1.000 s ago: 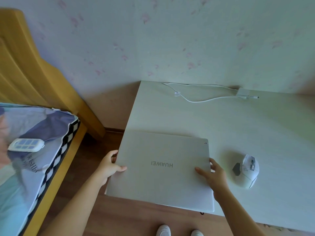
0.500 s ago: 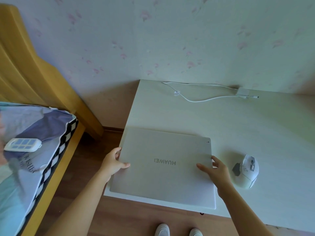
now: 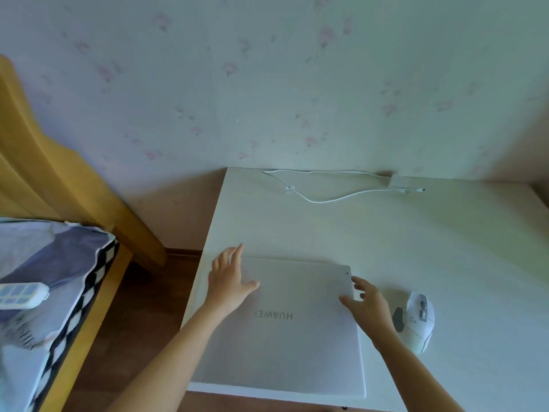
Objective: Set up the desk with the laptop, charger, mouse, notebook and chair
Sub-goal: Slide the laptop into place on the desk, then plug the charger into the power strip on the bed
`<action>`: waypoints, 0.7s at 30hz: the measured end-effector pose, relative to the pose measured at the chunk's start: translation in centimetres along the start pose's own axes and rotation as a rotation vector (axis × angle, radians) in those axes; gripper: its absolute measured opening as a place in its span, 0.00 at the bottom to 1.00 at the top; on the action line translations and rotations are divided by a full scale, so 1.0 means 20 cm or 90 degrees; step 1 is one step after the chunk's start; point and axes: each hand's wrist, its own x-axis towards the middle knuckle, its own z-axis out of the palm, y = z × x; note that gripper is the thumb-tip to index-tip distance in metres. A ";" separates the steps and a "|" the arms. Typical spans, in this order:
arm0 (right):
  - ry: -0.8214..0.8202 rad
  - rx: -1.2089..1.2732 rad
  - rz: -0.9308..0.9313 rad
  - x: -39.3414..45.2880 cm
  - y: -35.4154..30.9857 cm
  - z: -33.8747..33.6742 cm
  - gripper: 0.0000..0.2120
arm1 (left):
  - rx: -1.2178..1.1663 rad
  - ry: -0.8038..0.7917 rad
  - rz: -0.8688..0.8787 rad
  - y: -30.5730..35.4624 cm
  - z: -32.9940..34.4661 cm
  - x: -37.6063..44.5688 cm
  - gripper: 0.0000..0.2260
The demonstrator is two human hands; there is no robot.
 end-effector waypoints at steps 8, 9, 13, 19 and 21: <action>0.048 -0.031 -0.073 0.42 -0.14 -0.19 0.18 | 0.005 -0.001 0.148 0.58 0.07 0.43 0.37; 0.051 -0.031 -0.074 0.50 -0.15 -0.22 0.17 | 0.010 -0.002 0.161 0.64 0.08 0.49 0.36; 0.079 -0.019 -0.052 0.81 -0.18 -0.36 0.16 | 0.037 -0.019 0.214 0.91 0.14 0.77 0.35; 0.130 -0.004 -0.004 1.25 -0.17 -0.50 0.19 | 0.076 -0.035 0.315 1.28 0.28 1.14 0.32; 0.153 0.001 0.021 1.36 -0.15 -0.53 0.22 | 0.087 -0.050 0.352 1.39 0.34 1.25 0.31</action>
